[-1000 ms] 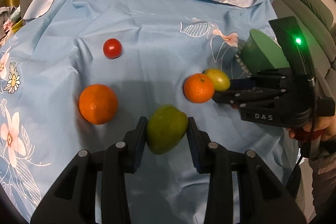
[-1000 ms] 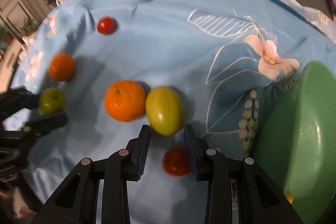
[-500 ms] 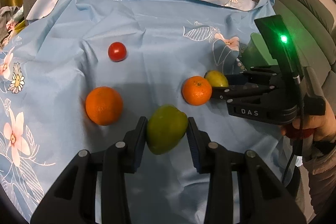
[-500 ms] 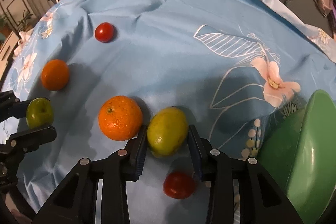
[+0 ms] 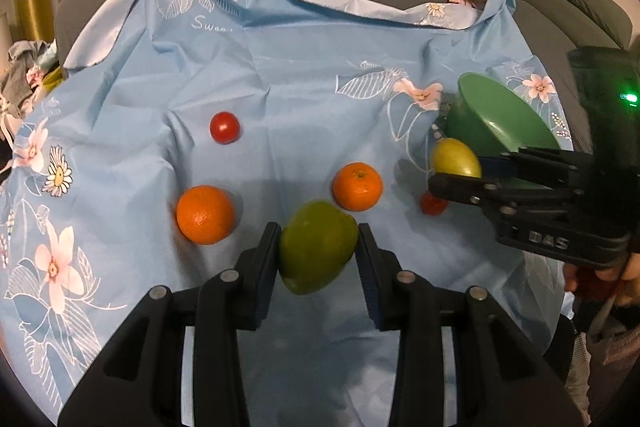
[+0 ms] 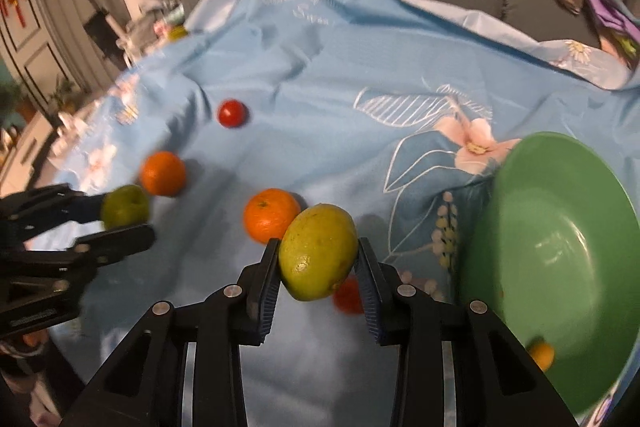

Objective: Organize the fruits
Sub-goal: 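Lift the green fruit with the left tool while the right tool carries the lemon toward the bowl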

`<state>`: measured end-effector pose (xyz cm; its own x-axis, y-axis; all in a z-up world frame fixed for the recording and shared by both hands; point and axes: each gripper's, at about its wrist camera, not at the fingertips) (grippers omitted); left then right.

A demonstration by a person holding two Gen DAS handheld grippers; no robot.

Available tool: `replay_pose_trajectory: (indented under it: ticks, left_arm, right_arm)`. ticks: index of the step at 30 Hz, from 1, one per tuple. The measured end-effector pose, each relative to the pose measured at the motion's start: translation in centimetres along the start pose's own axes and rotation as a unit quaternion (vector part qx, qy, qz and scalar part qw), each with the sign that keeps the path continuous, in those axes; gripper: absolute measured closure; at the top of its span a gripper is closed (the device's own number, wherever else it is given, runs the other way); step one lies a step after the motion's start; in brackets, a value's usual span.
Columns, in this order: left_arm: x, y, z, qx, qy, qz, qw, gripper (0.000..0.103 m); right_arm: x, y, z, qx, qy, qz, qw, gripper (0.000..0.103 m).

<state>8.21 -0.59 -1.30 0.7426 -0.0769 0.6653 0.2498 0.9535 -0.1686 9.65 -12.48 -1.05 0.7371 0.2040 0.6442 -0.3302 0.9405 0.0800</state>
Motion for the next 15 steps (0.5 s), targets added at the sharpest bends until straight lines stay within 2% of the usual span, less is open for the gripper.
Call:
replay_pose_trajectory:
  ticks: [8,15]
  left_arm:
    - [0.0,-2.1,2.1,0.009,-0.019,-0.02,0.9996,0.065]
    - [0.2,-4.1,3.8,0.014,-0.036,-0.039,0.9985,0.065]
  right_arm:
    - [-0.9,1.2,4.2,0.033,-0.045,-0.01,0.998,0.065]
    - [-1.7,1.7,7.0,0.045,-0.076,-0.016,0.996,0.065]
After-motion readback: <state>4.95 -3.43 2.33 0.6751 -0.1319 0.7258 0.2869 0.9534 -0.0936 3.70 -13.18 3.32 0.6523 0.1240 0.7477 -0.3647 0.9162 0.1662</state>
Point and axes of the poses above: each gripper's, at about its wrist camera, not at the fingertips, and z roughly against the way its jaws point, y to its left, x to its top, and after that the axes turned 4 degrees about -y, right-handed
